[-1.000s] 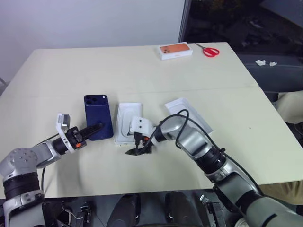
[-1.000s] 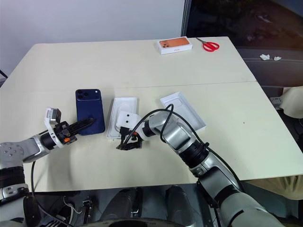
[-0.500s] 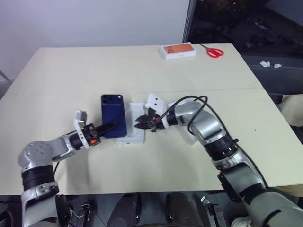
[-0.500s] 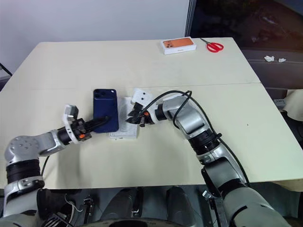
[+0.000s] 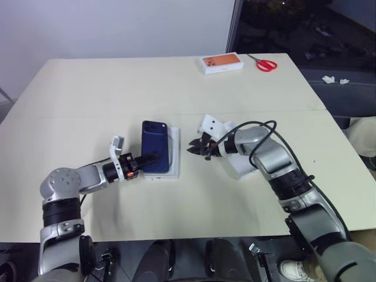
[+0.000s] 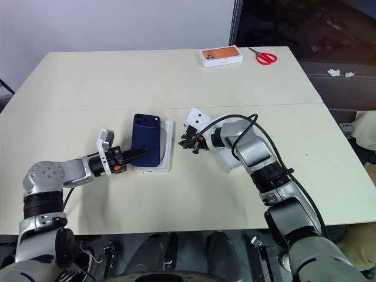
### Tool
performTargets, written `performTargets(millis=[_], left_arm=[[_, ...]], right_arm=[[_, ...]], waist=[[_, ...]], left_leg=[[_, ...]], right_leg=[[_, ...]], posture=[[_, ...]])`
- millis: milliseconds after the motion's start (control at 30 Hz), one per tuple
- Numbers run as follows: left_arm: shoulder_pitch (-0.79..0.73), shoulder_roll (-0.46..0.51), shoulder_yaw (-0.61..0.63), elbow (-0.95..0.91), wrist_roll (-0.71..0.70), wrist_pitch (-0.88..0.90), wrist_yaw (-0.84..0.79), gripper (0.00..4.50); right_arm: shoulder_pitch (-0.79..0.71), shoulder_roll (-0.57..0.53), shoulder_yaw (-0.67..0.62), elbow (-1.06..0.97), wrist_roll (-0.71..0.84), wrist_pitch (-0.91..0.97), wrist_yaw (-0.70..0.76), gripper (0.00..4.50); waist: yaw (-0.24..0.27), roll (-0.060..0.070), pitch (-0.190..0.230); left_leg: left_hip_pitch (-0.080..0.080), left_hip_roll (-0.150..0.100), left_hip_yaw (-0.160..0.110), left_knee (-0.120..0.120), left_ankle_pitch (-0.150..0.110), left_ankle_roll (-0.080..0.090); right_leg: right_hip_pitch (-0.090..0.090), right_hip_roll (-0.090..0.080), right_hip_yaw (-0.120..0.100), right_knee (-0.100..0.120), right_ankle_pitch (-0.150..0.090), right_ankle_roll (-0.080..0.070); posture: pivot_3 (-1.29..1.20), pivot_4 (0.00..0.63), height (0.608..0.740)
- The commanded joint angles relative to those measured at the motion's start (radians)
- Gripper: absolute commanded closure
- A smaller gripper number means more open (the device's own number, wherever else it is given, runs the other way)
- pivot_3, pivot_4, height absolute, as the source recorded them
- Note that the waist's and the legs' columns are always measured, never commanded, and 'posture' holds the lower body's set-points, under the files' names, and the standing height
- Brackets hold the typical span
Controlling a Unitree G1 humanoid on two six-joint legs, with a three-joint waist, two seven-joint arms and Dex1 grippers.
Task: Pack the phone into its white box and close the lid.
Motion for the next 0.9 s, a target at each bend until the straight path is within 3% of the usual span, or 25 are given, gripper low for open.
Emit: performTargets(millis=[33, 233, 267, 300, 367, 600, 900], left_arm=[[-0.018, -0.001, -0.016, -0.019, 0.003, 0.003, -0.009, 4.5], [-0.037, -0.021, -0.001, -0.03, -0.018, 0.032, 0.013, 4.5], [-0.04, -0.025, 0.005, -0.032, -0.024, 0.039, 0.015, 3.5], [-0.042, -0.026, 0.007, -0.035, -0.024, 0.044, 0.02, 3.31], [-0.043, -0.027, 0.006, -0.047, -0.023, 0.05, 0.026, 2.4], [-0.05, -0.01, 0.002, -0.066, -0.019, 0.049, 0.03, 2.4], [-0.08, 0.084, -0.007, -0.114, -0.021, 0.037, 0.004, 2.4]], right_arm=[[-0.006, 0.011, -0.009, -0.014, -0.003, -0.019, -0.011, 3.38], [-0.001, 0.011, 0.002, -0.008, -0.02, -0.031, -0.018, 3.38], [0.0, 0.01, 0.003, -0.005, -0.022, -0.034, -0.02, 3.44], [-0.001, 0.012, 0.004, -0.002, -0.023, -0.035, -0.021, 3.44], [-0.003, 0.016, 0.004, -0.001, -0.024, -0.032, -0.022, 3.44], [-0.008, 0.025, 0.006, 0.007, -0.031, -0.037, -0.018, 3.44], [-0.012, 0.032, 0.005, 0.018, -0.038, -0.049, -0.018, 3.44]], waist=[[0.001, 0.0, 0.0], [0.001, 0.0, 0.0], [0.001, 0.0, 0.0], [0.001, 0.0, 0.0], [0.001, 0.0, 0.0], [-0.001, 0.0, 0.0], [0.0, 0.0, 0.0]], left_leg=[[0.0, 0.0, 0.0, 0.0, 0.0, 0.0], [0.0, 0.0, 0.0, 0.0, 0.0, -0.001], [0.0, 0.0, 0.0, 0.0, 0.0, -0.001], [0.0, 0.0, 0.0, 0.0, 0.0, -0.001], [0.0, 0.0, 0.0, 0.001, 0.0, -0.001], [0.0, 0.0, 0.0, 0.0, 0.001, -0.001], [0.0, 0.0, 0.0, 0.0, 0.001, -0.001]], right_leg=[[0.0, 0.0, 0.0, 0.0, 0.0, 0.0], [0.0, 0.0, 0.0, 0.0, 0.0, 0.0], [0.0, 0.0, 0.0, 0.0, 0.0, 0.0], [0.0, 0.0, 0.0, 0.0, 0.0, 0.0], [0.001, 0.0, 0.0, 0.0, 0.0, 0.0], [0.0, 0.0, 0.0, 0.0, 0.0, 0.0], [0.0, 0.0, 0.0, 0.0, 0.0, 0.0]], posture=[[0.0, 0.15, 0.74], [0.0, 0.15, 0.74], [0.0, 0.15, 0.74], [0.0, 0.15, 0.74], [0.0, 0.15, 0.74], [0.0, 0.15, 0.74], [0.0, 0.15, 0.74]])
